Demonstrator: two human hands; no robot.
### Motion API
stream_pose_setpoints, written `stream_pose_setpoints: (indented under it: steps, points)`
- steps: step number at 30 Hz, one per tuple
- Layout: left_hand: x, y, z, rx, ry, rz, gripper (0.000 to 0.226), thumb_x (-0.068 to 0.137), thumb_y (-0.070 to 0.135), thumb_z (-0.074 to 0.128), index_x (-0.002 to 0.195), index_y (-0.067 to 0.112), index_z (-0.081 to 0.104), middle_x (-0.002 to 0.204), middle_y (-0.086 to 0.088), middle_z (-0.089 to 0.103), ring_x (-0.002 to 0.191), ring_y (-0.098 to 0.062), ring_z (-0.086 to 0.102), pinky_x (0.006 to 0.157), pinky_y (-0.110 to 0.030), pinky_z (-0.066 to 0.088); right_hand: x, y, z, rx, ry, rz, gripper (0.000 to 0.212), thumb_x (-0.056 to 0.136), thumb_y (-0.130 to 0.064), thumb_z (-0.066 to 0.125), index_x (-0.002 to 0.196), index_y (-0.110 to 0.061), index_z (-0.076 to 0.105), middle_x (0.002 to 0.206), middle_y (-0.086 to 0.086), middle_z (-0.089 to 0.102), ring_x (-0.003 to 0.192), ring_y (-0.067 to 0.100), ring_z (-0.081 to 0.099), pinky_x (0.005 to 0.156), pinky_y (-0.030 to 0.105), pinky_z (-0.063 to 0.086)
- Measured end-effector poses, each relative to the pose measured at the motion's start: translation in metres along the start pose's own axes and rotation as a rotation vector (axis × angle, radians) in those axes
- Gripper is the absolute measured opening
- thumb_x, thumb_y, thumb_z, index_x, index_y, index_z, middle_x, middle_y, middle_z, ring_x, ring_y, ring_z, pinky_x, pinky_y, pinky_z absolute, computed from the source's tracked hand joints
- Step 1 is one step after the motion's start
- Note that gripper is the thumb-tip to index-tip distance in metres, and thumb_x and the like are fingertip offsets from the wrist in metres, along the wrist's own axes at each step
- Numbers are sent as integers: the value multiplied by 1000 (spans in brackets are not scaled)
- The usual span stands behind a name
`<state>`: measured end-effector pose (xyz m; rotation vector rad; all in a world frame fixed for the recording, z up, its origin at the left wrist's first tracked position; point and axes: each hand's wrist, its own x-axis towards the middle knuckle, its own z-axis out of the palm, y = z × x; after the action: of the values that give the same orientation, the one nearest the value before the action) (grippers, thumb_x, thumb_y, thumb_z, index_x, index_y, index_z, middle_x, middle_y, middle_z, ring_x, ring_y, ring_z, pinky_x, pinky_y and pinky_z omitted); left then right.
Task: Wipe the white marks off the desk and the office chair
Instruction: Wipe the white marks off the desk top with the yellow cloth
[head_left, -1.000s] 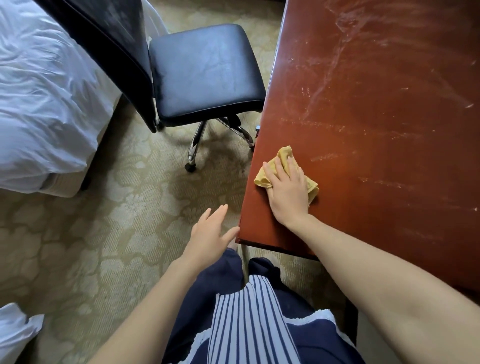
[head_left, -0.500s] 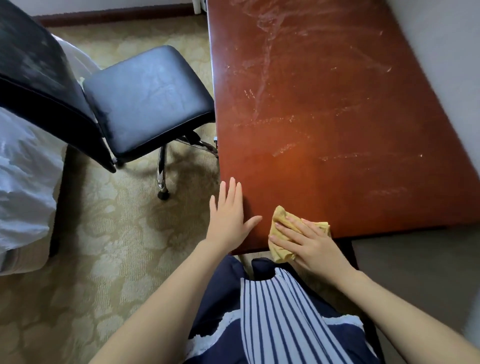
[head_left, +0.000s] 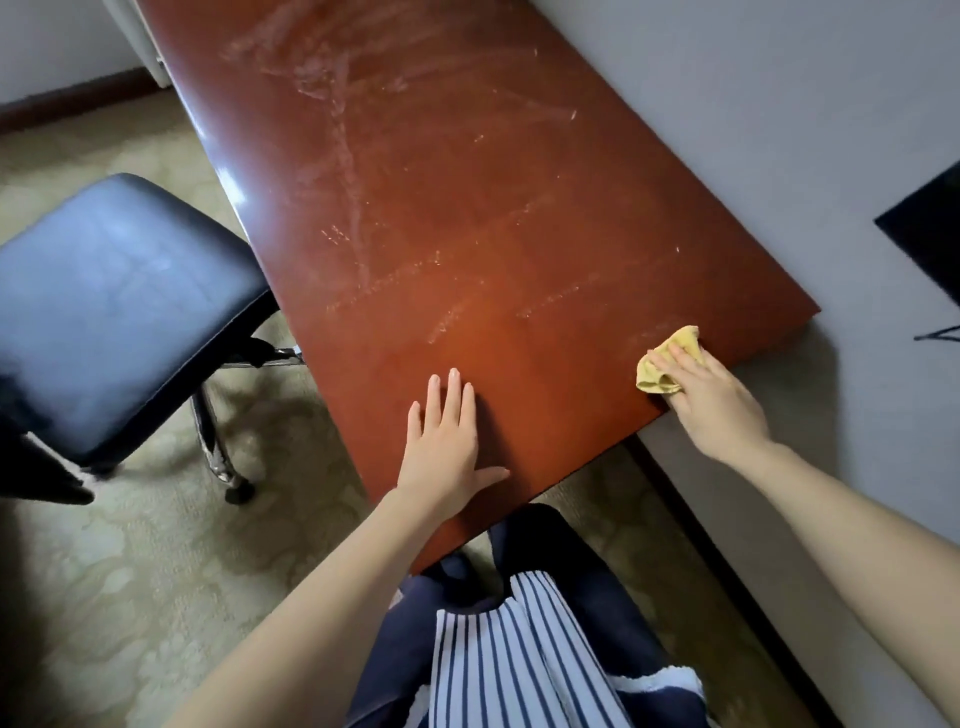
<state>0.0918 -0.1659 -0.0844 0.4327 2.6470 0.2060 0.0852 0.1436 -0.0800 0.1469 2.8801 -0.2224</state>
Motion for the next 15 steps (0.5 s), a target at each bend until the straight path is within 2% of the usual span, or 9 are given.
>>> stream_pose_setpoints:
  steps: [4,8,11,15]
  points:
    - [18,14,-7,3,-31,34,105,84,60,55,150,10,-8,157,-12,-20,144,-34,-18,115,-51,6,34,6,-8,73,36,232,46,100,-32,40,145,-34,31,154,-3,25,140,25,22,108,46,33]
    - [40,30,-11,-34,-5,-79,112,79,64,58,150,11,-11,156,-10,-23,143,-34,-19,113,-56,8,71,7,-7,78,68,287,48,101,-35,35,147,-34,24,157,-3,16,144,25,11,113,47,23]
    - [52,41,-10,-68,-16,-202,121,73,71,58,149,11,-13,156,-10,-23,143,-36,-18,112,-58,9,96,-1,-7,27,97,192,49,101,-36,34,149,-30,23,158,0,14,145,26,5,117,43,12]
    - [59,53,-3,-124,-7,-311,134,62,81,57,148,11,-19,154,-11,-28,143,-35,-19,113,-58,8,103,-21,1,-44,130,18,53,99,-39,38,149,-30,22,158,1,15,146,24,2,118,39,6]
